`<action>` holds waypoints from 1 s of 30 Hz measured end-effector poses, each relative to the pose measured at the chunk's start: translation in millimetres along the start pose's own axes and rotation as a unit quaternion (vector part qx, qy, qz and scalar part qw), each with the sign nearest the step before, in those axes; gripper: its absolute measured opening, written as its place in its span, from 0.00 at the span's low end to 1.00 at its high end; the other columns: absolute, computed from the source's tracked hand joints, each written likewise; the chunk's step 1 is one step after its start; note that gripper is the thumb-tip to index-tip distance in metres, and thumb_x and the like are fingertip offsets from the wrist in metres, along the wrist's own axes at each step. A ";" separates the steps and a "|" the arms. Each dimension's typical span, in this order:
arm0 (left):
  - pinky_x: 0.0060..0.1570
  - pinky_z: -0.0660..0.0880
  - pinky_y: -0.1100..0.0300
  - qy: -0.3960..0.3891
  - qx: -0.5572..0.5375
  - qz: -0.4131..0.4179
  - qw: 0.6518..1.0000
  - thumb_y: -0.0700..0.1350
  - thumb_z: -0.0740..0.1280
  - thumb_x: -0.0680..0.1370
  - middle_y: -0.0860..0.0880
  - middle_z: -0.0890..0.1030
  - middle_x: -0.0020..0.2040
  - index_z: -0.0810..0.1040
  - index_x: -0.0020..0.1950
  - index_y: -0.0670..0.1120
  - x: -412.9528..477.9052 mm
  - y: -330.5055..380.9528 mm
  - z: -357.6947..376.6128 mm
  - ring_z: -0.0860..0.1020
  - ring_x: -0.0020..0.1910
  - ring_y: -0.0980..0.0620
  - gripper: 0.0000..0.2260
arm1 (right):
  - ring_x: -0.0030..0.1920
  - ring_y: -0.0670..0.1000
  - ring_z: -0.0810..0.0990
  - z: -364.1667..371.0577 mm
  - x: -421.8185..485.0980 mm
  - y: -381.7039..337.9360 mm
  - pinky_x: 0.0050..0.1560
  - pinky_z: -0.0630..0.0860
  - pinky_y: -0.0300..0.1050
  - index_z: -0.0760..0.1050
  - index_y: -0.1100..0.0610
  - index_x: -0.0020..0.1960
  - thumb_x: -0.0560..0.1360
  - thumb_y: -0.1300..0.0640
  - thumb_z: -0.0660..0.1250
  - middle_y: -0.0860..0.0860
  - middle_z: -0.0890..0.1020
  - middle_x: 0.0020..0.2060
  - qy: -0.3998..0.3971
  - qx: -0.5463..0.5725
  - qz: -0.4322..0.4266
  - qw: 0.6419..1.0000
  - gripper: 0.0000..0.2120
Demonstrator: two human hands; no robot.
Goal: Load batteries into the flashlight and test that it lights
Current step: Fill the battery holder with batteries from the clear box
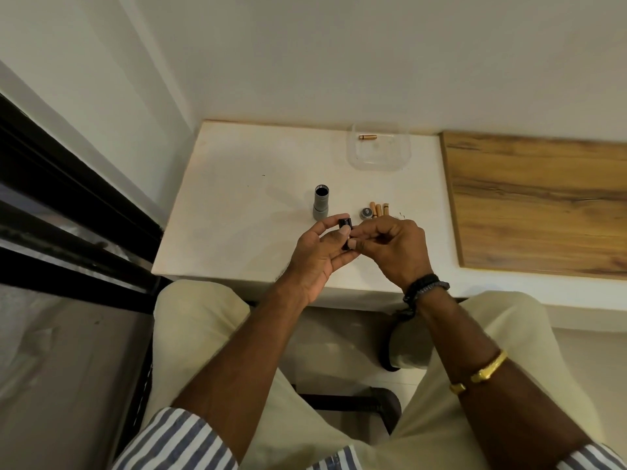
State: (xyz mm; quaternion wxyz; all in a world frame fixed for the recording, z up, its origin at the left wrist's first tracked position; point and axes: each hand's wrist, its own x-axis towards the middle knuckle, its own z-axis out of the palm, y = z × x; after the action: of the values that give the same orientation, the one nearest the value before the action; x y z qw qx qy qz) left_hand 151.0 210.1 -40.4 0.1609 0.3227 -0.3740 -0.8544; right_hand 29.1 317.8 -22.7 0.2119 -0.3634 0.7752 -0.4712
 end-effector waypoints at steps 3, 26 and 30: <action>0.56 0.82 0.48 0.009 -0.017 0.001 1.000 0.36 0.66 0.82 0.37 0.84 0.57 0.77 0.63 0.42 1.9 -0.9 -0.1 0.84 0.58 0.39 0.10 | 0.46 0.49 0.87 -0.8 3.2 4.0 0.57 0.83 0.51 0.87 0.56 0.49 0.73 0.61 0.77 0.50 0.88 0.41 0.034 0.069 0.045 0.996 0.05; 0.53 0.82 0.54 0.011 -0.160 -0.067 0.985 0.39 0.61 0.84 0.37 0.82 0.62 0.74 0.71 0.40 38.5 -9.5 -7.8 0.83 0.61 0.41 0.15 | 0.60 0.57 0.81 -11.6 254.4 37.6 0.61 0.79 0.47 0.81 0.51 0.62 0.76 0.57 0.69 0.54 0.80 0.64 0.019 -0.231 0.127 0.965 0.15; 0.54 0.82 0.53 0.009 -0.171 -0.073 0.982 0.38 0.61 0.84 0.36 0.82 0.63 0.74 0.70 0.41 44.8 -7.6 -9.3 0.82 0.62 0.40 0.15 | 0.61 0.61 0.80 -3.2 265.8 44.7 0.60 0.79 0.51 0.79 0.54 0.65 0.76 0.63 0.63 0.57 0.80 0.63 -0.034 -0.320 0.114 0.940 0.19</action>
State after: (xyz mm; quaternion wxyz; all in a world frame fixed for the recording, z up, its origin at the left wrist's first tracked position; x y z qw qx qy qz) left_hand 123.9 187.1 -70.1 0.1540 0.3242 -0.1959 -0.9126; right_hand -161.0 129.8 -57.0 0.1624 -0.3372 0.9137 -0.1582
